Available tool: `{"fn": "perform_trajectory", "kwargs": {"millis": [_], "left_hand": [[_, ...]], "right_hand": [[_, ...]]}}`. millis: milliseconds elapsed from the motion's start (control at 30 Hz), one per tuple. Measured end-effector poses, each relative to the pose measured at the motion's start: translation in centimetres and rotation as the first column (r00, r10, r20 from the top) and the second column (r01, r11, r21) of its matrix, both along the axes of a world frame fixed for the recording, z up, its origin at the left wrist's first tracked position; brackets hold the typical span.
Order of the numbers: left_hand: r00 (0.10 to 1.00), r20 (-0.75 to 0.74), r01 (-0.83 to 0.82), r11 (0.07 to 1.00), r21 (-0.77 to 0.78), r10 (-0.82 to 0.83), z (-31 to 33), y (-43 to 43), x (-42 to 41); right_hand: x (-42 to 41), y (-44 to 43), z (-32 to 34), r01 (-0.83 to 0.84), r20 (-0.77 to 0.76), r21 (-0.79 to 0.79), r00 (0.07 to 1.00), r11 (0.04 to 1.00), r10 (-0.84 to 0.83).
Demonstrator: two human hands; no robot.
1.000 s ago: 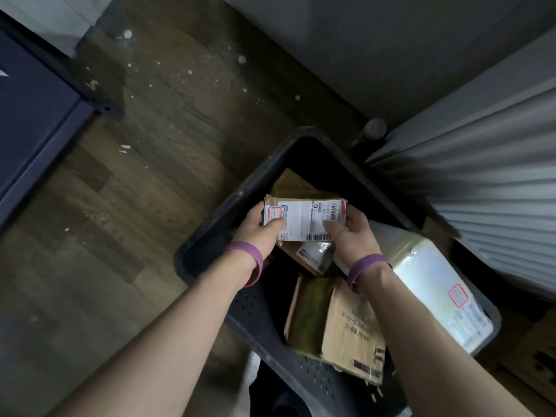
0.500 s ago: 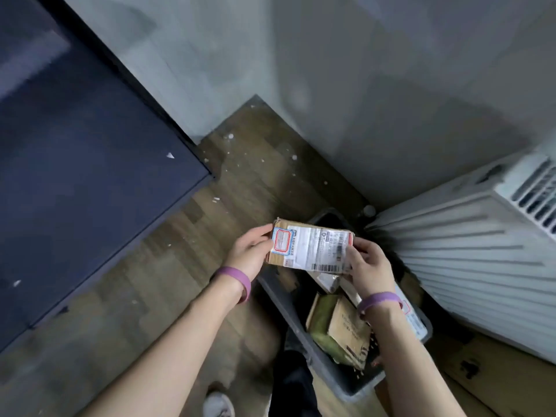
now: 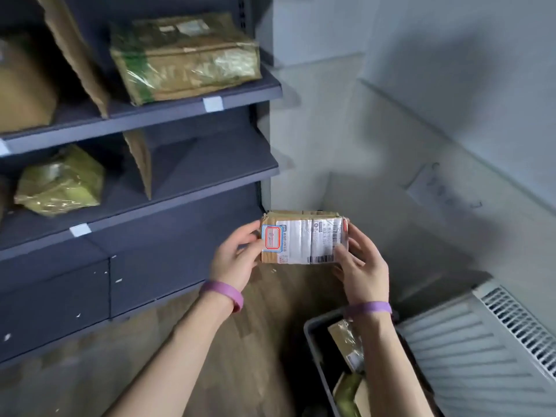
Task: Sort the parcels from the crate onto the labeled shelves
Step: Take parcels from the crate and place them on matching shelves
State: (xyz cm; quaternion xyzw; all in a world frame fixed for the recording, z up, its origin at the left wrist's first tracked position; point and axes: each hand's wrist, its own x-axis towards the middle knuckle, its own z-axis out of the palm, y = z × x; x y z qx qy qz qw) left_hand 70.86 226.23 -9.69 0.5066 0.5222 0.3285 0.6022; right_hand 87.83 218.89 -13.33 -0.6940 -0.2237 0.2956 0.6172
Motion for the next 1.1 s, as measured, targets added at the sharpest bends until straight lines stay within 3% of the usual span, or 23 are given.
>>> {"fn": "perform_trajectory", "kwargs": {"millis": [100,333,533,667,833,1000,1100], "left_hand": [[0.994,0.078,-0.079,0.995,0.067,0.074,4.0,-1.7,-6.8],[0.900,0.306,-0.307,0.950,-0.060,0.310,7.7,-5.7,-19.0],[0.930,0.313,-0.186,0.981,-0.054,0.194,8.9,-9.2,-25.0],[0.906,0.343,-0.242,0.968,-0.067,0.250,8.5,-10.9,-27.2],[0.899,0.356,-0.252,0.966,-0.054,0.254,8.4,-12.1,-28.2],[0.875,0.406,-0.272,0.962,-0.035,0.262,8.8,-12.7,-28.3],[0.812,0.492,-0.317,0.945,-0.083,0.315,8.9,-13.1,-28.2]], "right_hand": [[-5.5,0.2,4.3,0.012,0.154,0.045,0.988,0.999,-0.018],[-14.9,2.0,12.5,-0.283,0.325,0.093,0.915,0.954,0.240],[-22.0,2.5,16.9,-0.504,0.450,0.136,0.798,0.853,0.400],[-25.6,2.4,18.3,-0.597,0.507,0.131,0.727,0.792,0.464],[-27.7,1.7,19.1,-0.690,0.541,0.128,0.650,0.712,0.533],[-28.4,0.4,19.4,-0.663,0.537,0.265,0.704,0.700,0.464],[-28.2,-0.7,18.5,-0.685,0.444,0.295,0.715,0.666,0.540]]}}
